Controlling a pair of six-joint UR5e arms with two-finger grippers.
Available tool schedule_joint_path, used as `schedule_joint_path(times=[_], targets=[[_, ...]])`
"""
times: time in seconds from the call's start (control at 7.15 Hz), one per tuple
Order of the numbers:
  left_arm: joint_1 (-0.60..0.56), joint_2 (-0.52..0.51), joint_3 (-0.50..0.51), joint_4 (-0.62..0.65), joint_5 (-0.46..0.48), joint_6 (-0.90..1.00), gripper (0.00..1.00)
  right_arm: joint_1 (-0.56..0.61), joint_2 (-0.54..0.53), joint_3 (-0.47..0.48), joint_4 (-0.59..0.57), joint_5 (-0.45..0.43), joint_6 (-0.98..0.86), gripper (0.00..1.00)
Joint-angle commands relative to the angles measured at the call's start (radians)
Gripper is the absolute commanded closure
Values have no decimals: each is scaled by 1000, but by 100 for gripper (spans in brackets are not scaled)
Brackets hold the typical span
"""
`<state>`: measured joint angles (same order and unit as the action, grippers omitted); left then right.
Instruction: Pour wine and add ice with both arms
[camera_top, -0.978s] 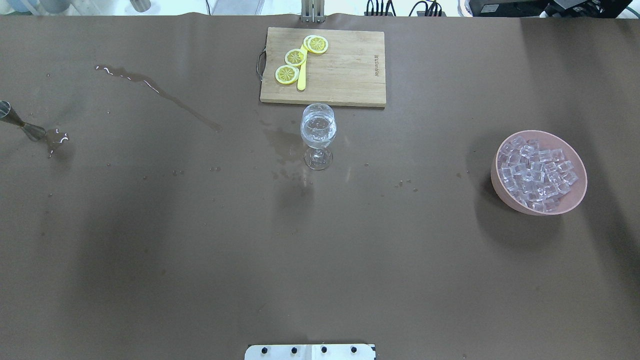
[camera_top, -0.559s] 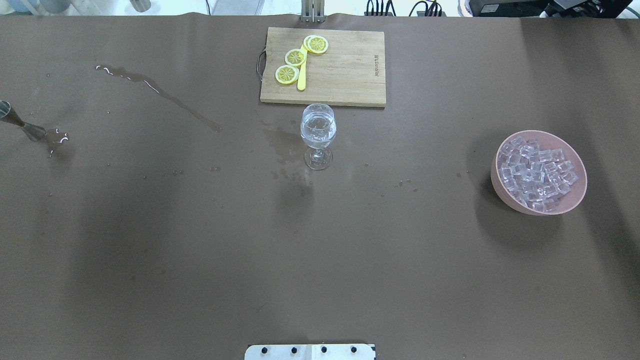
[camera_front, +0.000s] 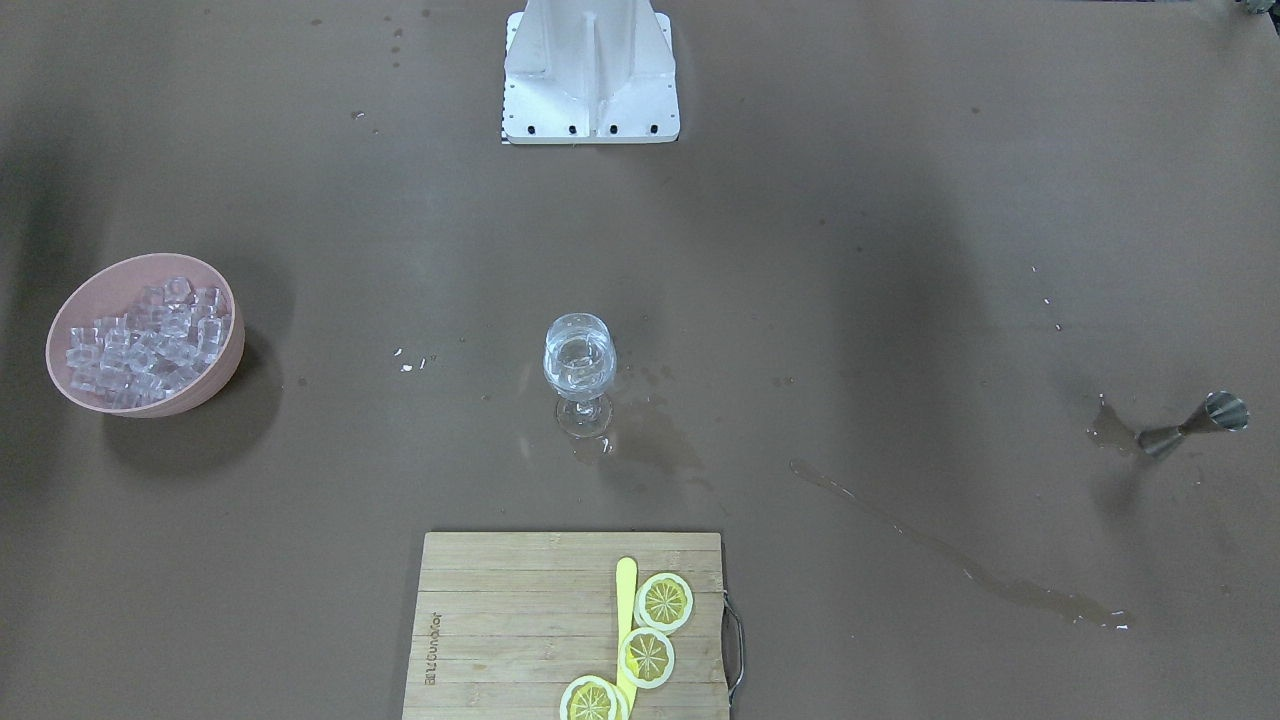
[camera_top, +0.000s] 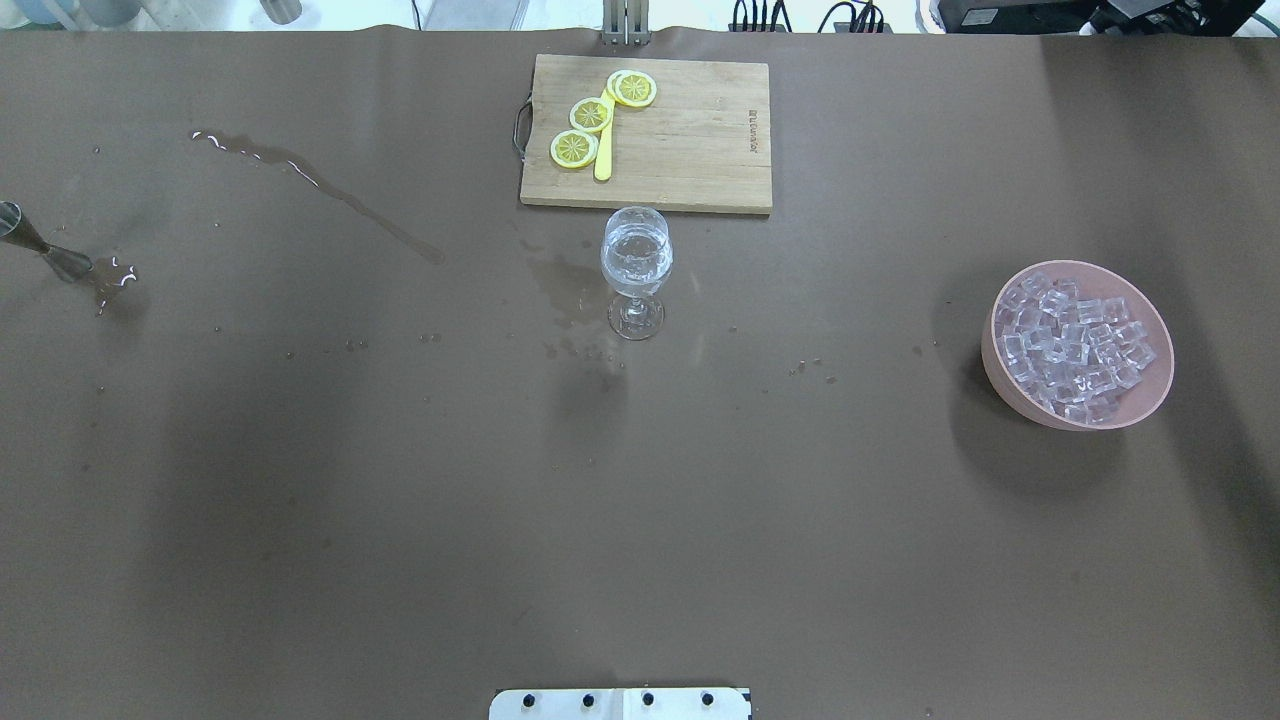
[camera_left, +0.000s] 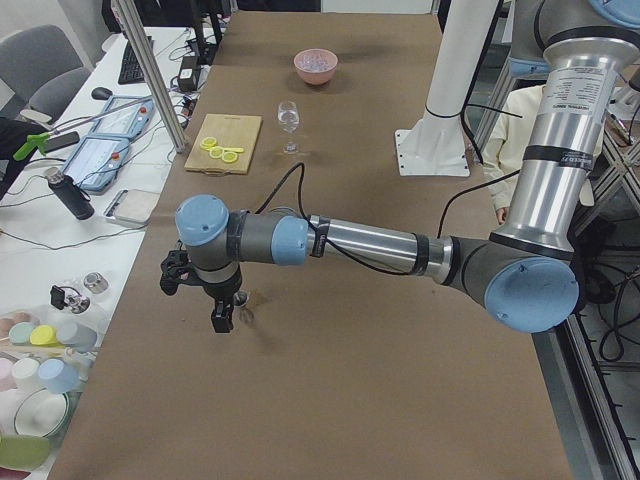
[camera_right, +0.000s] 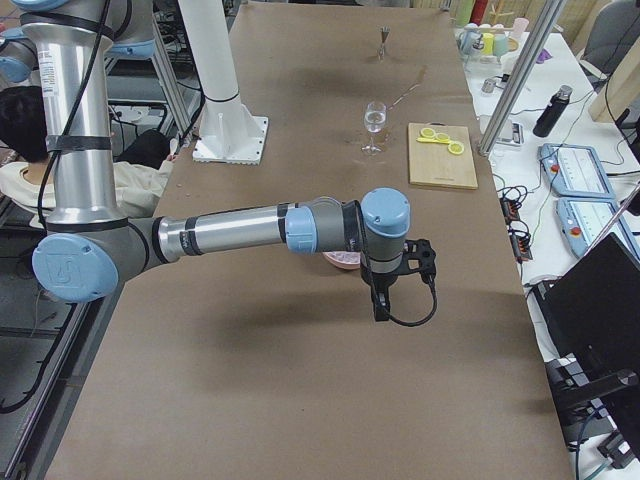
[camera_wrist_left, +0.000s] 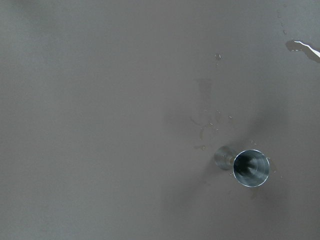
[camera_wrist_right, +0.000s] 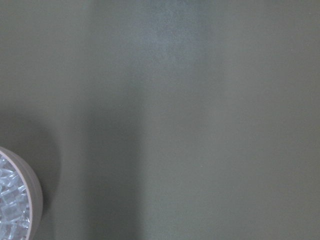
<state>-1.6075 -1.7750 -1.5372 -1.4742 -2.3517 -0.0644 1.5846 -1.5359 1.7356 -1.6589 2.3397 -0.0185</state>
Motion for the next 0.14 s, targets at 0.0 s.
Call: schedule_joint_path(times=[0.0], targets=[[0,-6,2,0,0,0,2,0,8,48,-71,-6,0,0]])
